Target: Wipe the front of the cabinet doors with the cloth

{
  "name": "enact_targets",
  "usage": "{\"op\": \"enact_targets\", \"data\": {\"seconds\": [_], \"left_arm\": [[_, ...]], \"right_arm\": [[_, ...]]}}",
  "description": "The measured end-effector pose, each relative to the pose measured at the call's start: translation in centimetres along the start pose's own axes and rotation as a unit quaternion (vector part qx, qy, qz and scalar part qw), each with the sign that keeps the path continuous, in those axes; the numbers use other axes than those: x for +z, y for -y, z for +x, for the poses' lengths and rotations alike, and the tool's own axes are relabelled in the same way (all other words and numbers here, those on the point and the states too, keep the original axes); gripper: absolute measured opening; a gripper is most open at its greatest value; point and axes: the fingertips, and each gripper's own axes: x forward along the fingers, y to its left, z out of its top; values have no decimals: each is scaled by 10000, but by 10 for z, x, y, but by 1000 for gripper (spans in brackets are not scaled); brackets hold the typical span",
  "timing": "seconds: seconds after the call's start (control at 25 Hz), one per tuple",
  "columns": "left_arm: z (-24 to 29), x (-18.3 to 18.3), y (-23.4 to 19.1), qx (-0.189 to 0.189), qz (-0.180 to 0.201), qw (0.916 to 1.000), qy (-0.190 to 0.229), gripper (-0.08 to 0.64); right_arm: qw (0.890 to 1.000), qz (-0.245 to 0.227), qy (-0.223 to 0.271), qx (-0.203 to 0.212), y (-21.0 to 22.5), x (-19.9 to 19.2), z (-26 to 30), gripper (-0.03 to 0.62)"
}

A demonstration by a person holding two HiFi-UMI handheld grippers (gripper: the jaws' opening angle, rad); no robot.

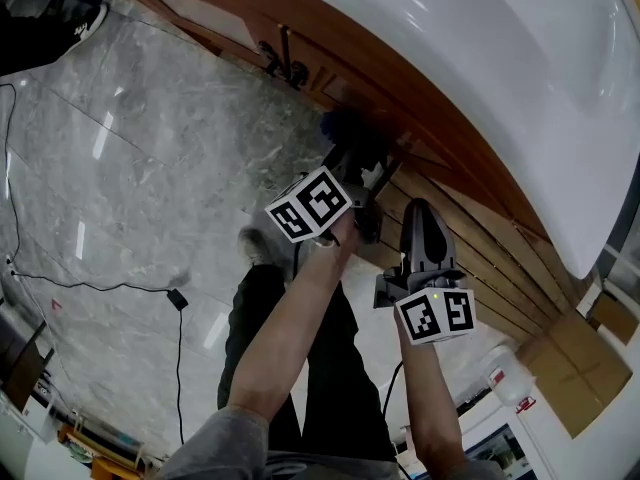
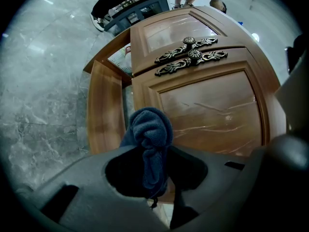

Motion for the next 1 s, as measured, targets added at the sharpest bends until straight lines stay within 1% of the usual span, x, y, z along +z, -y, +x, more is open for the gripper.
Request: {"op": "enact_targets", "data": {"seconds": [0.16,0.24,0.44,0.64,0.76,0.88,1.0], "left_arm": [[-5,-2,-15,231,-347,9991,-17,100],[-11,-2,-19,280,-383,9989,-42,100],[-33,3,-2,143,-292,9994,-99,100],[-65,12,31,-48,-213,9996,-161,100],[-84,18,52,-177,-91,9995,-229,100],[-99,28,73,-325,58,9991,-260,100],[-110,43,95,-512,161,9984,-192,100]], "right_arm": [[9999,-69,-1,90,-11,4,-4,9],[9999,-100,4,110,-16,7,-8,9],[10000,-76,16,38,-29,14,-23,9],[9999,-70,91,-46,-52,30,-39,9],[9997,-54,208,-94,-69,40,-48,9],[9994,-81,319,-109,-85,48,-54,9],[9991,-77,399,-125,-96,53,-58,9]]}}
